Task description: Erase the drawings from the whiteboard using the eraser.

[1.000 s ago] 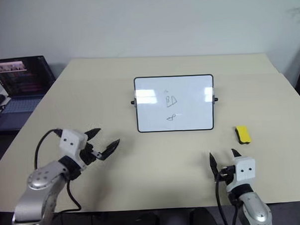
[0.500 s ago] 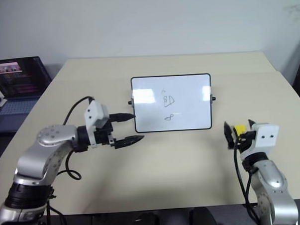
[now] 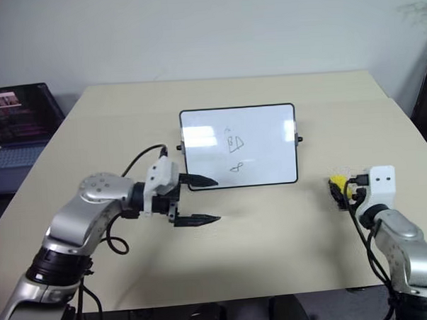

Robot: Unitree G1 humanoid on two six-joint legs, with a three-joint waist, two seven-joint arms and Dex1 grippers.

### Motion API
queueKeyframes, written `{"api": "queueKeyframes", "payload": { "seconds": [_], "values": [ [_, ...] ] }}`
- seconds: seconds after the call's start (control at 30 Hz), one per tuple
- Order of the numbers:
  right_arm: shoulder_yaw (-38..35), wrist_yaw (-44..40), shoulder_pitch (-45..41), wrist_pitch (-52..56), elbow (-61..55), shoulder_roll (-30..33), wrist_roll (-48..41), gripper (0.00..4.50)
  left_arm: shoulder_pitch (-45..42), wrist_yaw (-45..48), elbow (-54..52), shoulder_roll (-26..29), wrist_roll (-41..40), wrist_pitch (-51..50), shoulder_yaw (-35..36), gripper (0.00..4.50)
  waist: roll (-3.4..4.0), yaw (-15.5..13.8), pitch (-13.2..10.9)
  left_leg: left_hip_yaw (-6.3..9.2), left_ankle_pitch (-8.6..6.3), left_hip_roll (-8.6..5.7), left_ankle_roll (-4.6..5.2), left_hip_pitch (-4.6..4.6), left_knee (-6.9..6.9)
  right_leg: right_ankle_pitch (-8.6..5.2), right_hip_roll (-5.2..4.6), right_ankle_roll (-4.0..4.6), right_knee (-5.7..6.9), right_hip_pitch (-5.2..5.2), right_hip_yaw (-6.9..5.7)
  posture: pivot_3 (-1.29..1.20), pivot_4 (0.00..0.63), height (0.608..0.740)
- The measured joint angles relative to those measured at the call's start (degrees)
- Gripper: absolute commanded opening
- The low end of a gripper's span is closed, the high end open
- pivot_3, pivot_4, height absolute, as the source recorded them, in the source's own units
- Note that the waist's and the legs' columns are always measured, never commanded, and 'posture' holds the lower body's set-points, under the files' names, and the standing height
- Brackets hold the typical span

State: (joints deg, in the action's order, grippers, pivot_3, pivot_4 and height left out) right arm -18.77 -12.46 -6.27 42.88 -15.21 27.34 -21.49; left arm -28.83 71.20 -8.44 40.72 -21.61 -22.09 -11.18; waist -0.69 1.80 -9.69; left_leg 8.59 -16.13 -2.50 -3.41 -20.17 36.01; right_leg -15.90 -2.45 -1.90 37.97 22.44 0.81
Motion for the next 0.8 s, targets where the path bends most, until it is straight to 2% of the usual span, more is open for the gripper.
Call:
{"api": "queueKeyframes", "payload": {
  "seconds": [0.27, 0.6, 0.7, 0.8],
  "values": [
    [2.48, -0.11, -6.94, 0.16, 9.06, -0.2, 1.28, 4.45, -0.49, 0.76, 2.02, -2.12, 1.32, 1.33, -1.9, 4.5, -0.01, 0.06, 0.0, -0.1, -0.02, 0.05, 0.04, 0.03, 0.01, 0.01, 0.06, 0.01, 0.0, 0.0, 0.03, 0.0, 0.15, 0.74],
    [2.95, -0.07, -8.78, -0.66, 12.96, -0.46, 2.4, 4.45, -0.26, 0.2, 2.06, -2.15, 1.53, 1.47, -1.89, 4.5, -0.01, 0.05, 0.0, -0.1, -0.02, 0.06, 0.04, 0.04, 0.03, 0.02, 0.06, 0.01, 0.02, 0.0, 0.05, 0.0, 0.15, 0.74],
    [2.87, -0.05, -8.78, -0.99, 13.08, -0.66, 2.37, 3.85, 0.03, -0.14, 2.06, -2.15, 1.55, 1.49, -1.89, 4.5, -0.01, 0.05, 0.0, -0.11, -0.02, 0.06, 0.04, 0.04, 0.03, 0.02, 0.06, 0.01, 0.02, 0.0, 0.06, 0.0, 0.15, 0.74],
    [2.84, -0.01, -8.77, -0.99, 13.24, -0.9, 2.37, 2.75, 0.1, -0.43, 2.06, -2.15, 1.55, 1.52, -1.89, 4.5, -0.01, 0.05, 0.0, -0.11, -0.02, 0.06, 0.04, 0.04, 0.03, 0.02, 0.06, 0.01, 0.02, 0.0, 0.06, 0.0, 0.15, 0.74]
  ]
}}
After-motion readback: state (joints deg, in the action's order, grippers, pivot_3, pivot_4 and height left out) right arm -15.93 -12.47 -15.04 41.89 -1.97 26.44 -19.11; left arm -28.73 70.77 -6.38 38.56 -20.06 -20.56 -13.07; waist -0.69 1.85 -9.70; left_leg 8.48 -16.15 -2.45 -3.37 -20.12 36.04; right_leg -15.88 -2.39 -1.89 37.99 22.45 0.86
